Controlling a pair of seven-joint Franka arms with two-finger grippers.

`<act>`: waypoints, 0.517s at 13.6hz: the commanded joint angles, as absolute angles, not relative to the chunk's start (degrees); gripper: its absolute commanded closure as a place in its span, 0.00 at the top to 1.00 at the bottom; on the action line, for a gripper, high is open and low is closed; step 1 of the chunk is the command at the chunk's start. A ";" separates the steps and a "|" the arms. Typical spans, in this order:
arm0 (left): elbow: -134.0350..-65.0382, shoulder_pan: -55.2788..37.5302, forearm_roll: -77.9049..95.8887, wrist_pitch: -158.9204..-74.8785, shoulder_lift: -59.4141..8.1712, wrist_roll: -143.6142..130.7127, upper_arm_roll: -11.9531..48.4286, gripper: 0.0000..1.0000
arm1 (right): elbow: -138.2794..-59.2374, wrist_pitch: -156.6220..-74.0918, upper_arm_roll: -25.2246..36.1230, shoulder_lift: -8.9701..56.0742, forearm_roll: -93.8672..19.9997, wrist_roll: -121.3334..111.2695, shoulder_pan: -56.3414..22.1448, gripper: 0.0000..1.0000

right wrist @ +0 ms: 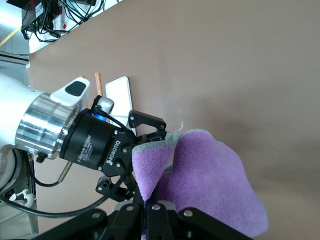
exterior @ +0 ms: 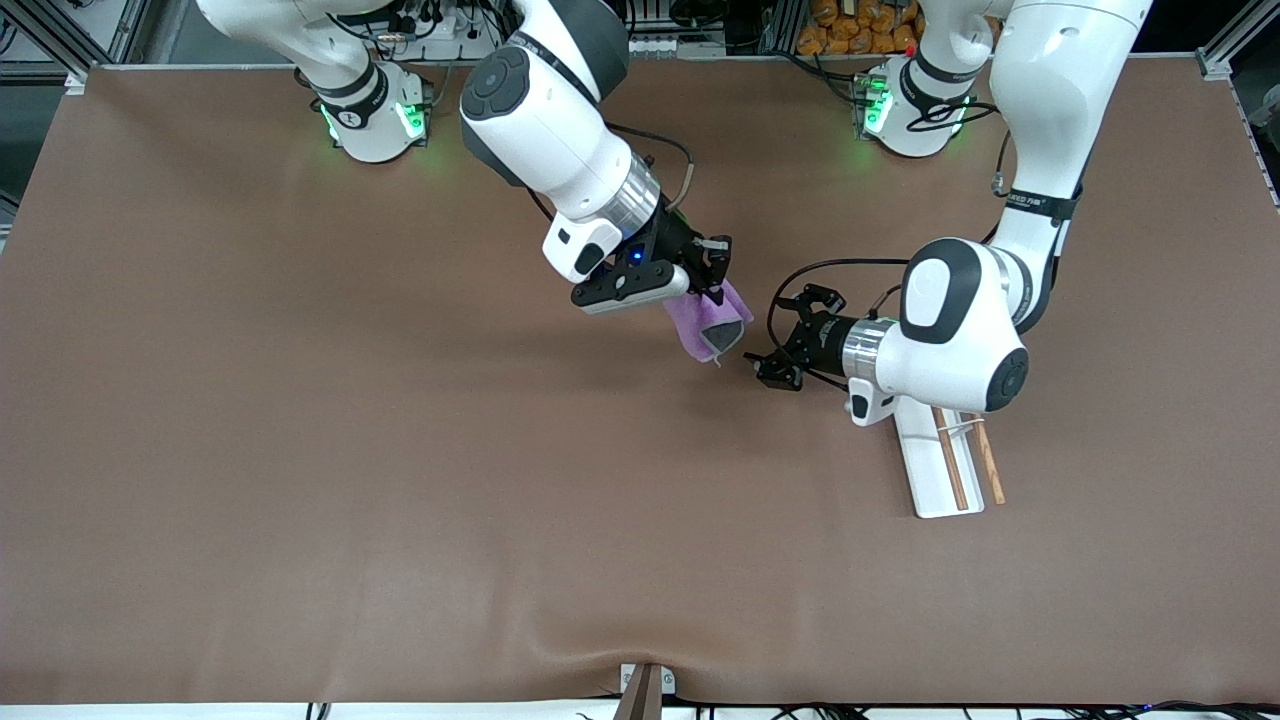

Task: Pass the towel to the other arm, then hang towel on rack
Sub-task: 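Grasp the towel with the left gripper beside the right gripper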

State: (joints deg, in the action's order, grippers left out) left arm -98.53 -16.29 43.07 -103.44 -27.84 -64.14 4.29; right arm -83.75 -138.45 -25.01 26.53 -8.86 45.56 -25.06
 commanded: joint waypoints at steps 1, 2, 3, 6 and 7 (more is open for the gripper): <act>-99.32 -17.40 42.54 -103.10 -27.77 -65.48 4.39 1.00 | -83.14 -138.69 -24.70 26.72 -9.49 46.32 -25.49 0.00; -99.32 -17.32 42.54 -103.10 -27.69 -65.57 4.39 1.00 | -83.14 -138.69 -24.70 26.72 -9.41 46.32 -25.49 0.00; -99.40 -17.31 42.63 -103.01 -27.60 -65.57 4.48 1.00 | -83.14 -138.69 -24.70 26.72 -9.40 46.32 -25.49 0.00; -99.75 -17.84 42.98 -103.09 -27.86 -65.57 4.83 1.00 | -82.97 -138.78 -24.70 26.72 -9.67 46.49 -25.49 0.00; -99.93 -17.84 43.07 -103.10 -27.86 -65.57 5.01 1.00 | -82.97 -139.82 -24.70 26.72 -9.67 46.76 -25.31 0.00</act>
State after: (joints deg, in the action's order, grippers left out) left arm -99.38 -17.48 43.07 -103.42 -28.17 -64.29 4.62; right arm -83.73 -138.82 -24.99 26.53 -8.86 45.71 -25.06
